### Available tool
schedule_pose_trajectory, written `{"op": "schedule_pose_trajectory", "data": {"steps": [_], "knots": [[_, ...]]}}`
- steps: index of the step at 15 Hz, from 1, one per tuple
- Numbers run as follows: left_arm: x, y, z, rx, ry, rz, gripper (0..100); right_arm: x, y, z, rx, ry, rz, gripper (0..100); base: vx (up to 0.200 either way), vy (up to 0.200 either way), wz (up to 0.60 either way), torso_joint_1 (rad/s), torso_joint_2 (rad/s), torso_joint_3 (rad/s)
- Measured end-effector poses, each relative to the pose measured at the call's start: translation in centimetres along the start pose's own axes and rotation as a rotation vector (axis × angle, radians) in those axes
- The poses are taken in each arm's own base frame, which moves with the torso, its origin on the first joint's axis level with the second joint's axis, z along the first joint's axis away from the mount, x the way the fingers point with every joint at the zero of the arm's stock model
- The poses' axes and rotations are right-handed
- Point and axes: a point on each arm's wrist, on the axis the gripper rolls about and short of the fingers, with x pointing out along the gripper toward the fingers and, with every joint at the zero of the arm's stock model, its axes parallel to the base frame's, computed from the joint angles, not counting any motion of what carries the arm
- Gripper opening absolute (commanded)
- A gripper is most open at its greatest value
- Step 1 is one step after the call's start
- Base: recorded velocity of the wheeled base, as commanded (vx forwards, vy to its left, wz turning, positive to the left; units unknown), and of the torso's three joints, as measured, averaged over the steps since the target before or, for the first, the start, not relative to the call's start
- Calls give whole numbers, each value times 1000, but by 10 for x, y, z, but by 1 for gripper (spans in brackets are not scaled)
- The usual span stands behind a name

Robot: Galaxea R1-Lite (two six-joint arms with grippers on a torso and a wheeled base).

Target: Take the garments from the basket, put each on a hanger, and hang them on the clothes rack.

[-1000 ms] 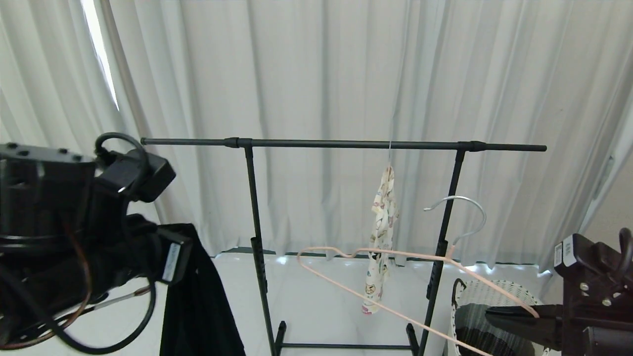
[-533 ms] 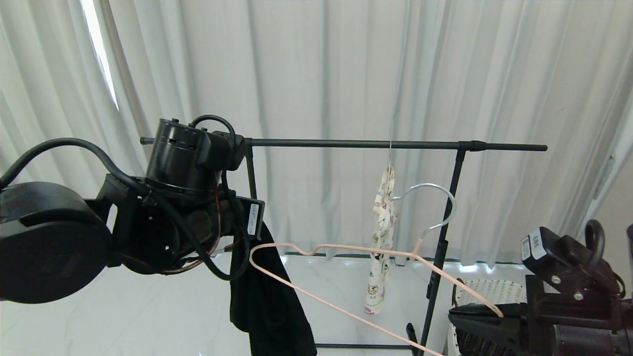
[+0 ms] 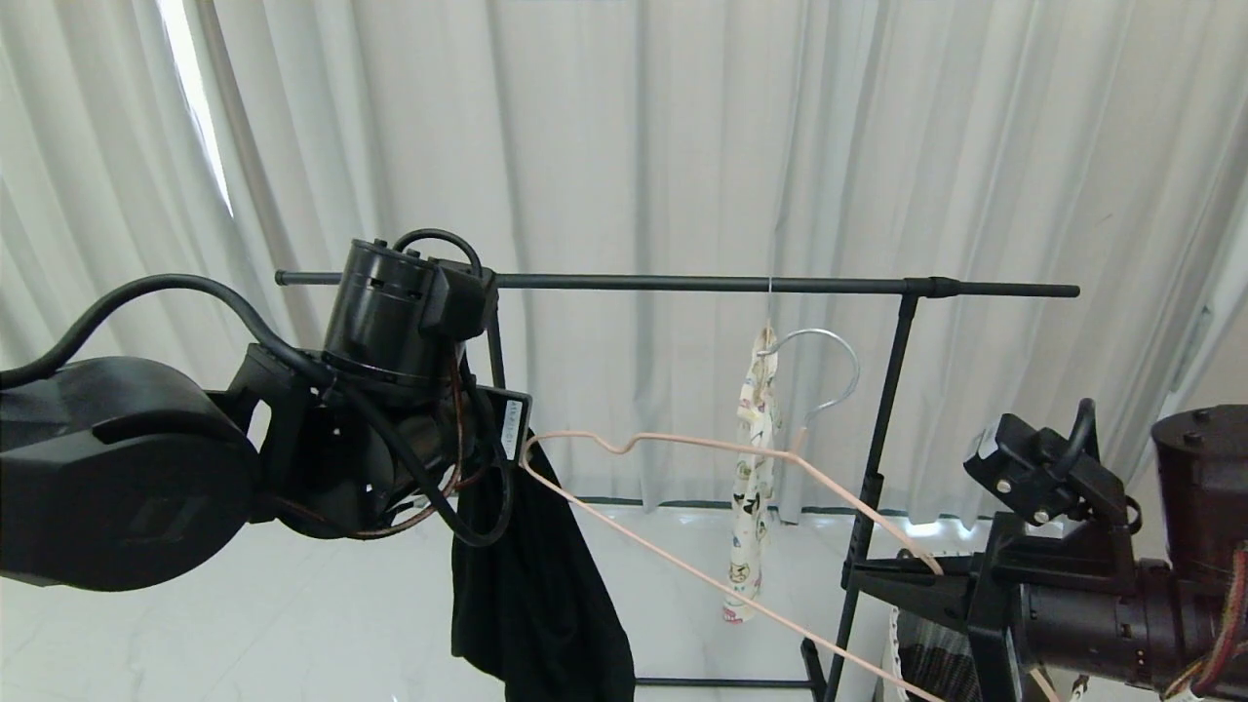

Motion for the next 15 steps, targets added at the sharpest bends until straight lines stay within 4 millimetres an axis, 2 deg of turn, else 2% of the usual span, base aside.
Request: {"op": "schedule_pose_trajectory", "data": {"steps": [8, 15], "knots": [[-3, -4, 3, -2, -14, -14, 0, 5, 6, 12, -21, -23, 33, 0, 0, 0, 0, 0, 0, 0], [-3, -3, 4, -5, -17, -12, 0, 7, 15, 7, -36, 21, 69, 0, 0, 0, 0, 0, 0, 0]]}}
